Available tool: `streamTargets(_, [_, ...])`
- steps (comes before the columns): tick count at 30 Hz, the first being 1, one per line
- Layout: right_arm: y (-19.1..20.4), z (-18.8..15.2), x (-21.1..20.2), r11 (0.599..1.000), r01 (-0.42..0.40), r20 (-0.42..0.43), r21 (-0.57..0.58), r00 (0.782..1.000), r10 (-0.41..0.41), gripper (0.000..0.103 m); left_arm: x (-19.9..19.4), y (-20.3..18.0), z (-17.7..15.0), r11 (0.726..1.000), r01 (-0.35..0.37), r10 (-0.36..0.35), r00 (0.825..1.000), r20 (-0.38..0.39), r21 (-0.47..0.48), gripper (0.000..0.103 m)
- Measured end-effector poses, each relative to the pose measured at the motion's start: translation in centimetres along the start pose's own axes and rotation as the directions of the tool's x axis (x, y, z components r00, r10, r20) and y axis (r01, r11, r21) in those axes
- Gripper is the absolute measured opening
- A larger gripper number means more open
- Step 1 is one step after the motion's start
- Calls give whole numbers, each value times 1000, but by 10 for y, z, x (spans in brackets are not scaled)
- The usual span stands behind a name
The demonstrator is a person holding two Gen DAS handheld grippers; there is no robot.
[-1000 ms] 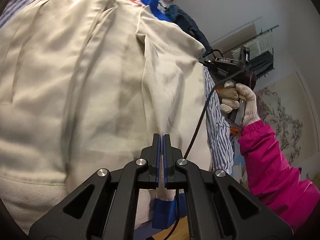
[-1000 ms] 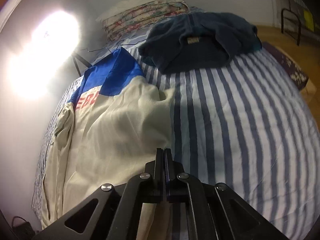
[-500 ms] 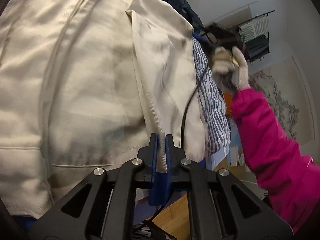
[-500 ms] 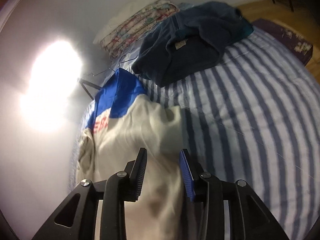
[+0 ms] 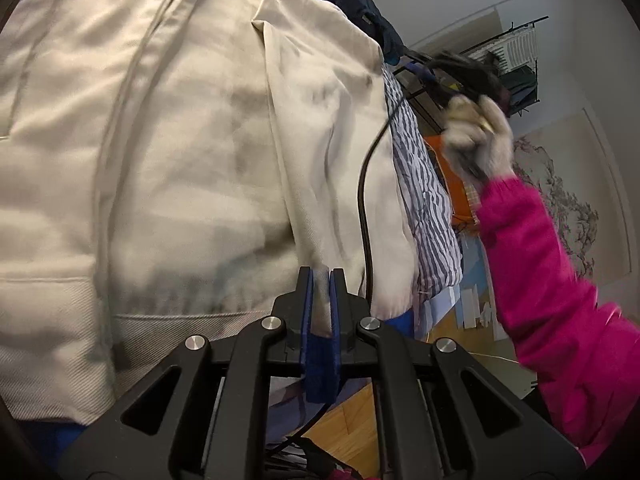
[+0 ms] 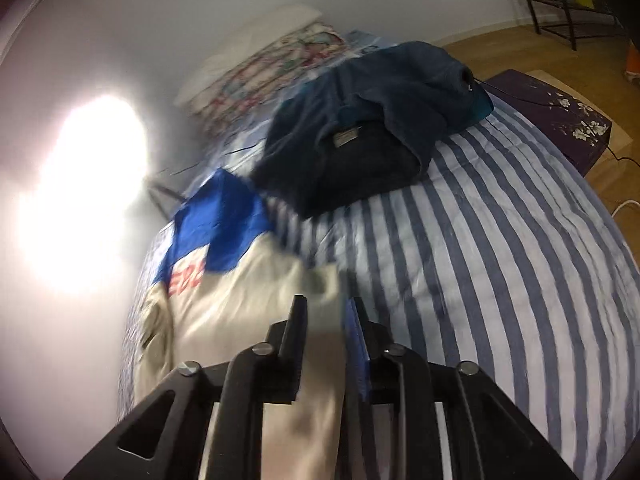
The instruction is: Fold large clothes
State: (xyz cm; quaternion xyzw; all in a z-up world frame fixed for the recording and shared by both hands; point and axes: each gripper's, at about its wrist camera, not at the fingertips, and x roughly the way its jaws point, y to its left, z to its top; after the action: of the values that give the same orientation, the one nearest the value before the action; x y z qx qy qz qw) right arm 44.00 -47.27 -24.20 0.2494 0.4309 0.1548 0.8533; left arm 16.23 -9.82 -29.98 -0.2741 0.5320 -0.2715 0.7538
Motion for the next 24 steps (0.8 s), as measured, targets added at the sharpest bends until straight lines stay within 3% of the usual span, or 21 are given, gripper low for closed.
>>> streamTargets(3, [13,-33,-45,997,-72,-9,-30,997,72,36,-10,3,-3,1000,-8,7,1000,17,9,6])
streamTargets(5, [19,-63,-79,992,-117,-20,-47,993,116,36,-17,7,-6,1000,0,0,1000,28,-3,15])
streamTargets(9, [26,-118,-138,982,-178,-28,-69,984,176,37,-23,10,-9,1000,17,-17,999,30,-13,17])
streamTargets(11, [28,-146,-163,976,-209,-30,-60,978,207,38,-22,10,-11,999,33,-32,999,21,-18,27])
streamTargets(13, [30,-172,-176,981,-184,-46,-55,982,181,40,-20,8,-12,999,48,-47,999,12,-21,30])
streamTargets(16, [30,-205,-179,988,-148,-86,-52,986,143,40,-12,6,-14,998,55,-55,998,-6,-20,30])
streamTargets(24, [24,-276,-122,990,-139,-260,8,956,136,40,7,9,-17,997,68,-70,996,-55,-37,29])
